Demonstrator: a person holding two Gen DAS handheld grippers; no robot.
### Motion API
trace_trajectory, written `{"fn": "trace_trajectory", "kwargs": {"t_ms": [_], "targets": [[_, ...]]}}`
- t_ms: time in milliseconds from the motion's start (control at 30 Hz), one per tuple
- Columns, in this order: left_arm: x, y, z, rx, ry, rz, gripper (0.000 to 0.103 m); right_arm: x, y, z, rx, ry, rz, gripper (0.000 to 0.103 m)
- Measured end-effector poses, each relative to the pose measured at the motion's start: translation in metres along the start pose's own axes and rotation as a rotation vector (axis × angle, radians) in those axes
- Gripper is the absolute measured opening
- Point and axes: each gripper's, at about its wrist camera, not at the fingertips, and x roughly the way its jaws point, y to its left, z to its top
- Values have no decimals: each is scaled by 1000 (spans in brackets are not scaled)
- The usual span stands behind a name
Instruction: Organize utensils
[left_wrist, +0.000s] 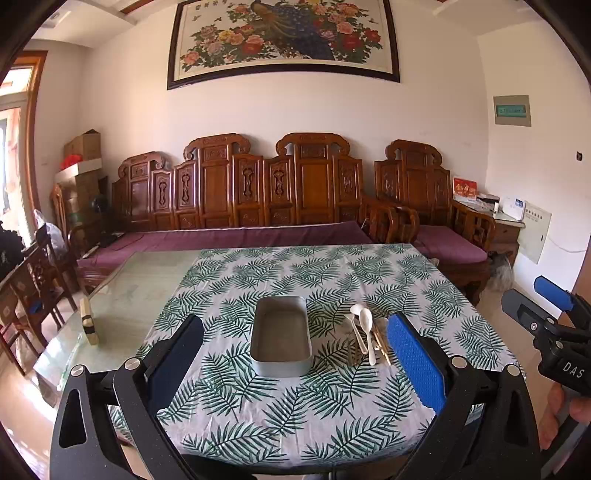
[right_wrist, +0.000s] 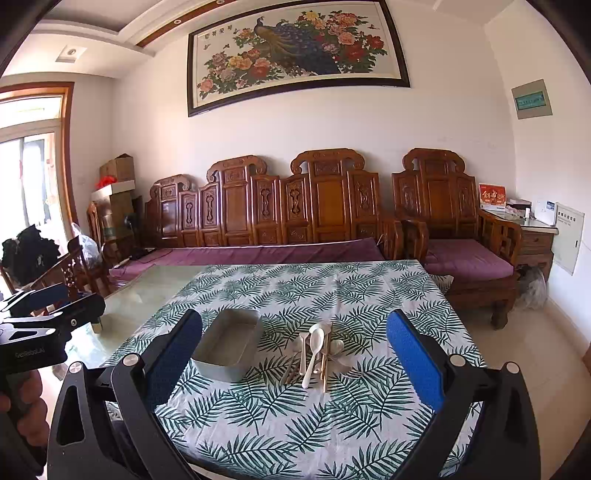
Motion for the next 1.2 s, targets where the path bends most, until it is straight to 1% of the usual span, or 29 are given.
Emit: {"fn": "trace_trajectory", "kwargs": {"t_ms": [700,900,1200], "targets": [[-3,-8,4,2,-3,-6,96,-3,7,3,1,-3,0,100],[-3,-7,7,1,3,-8,96,-4,7,3,1,-4,1,100],[1,-1,2,0,9,-9,96,-8,8,4,2,-3,2,100]]}}
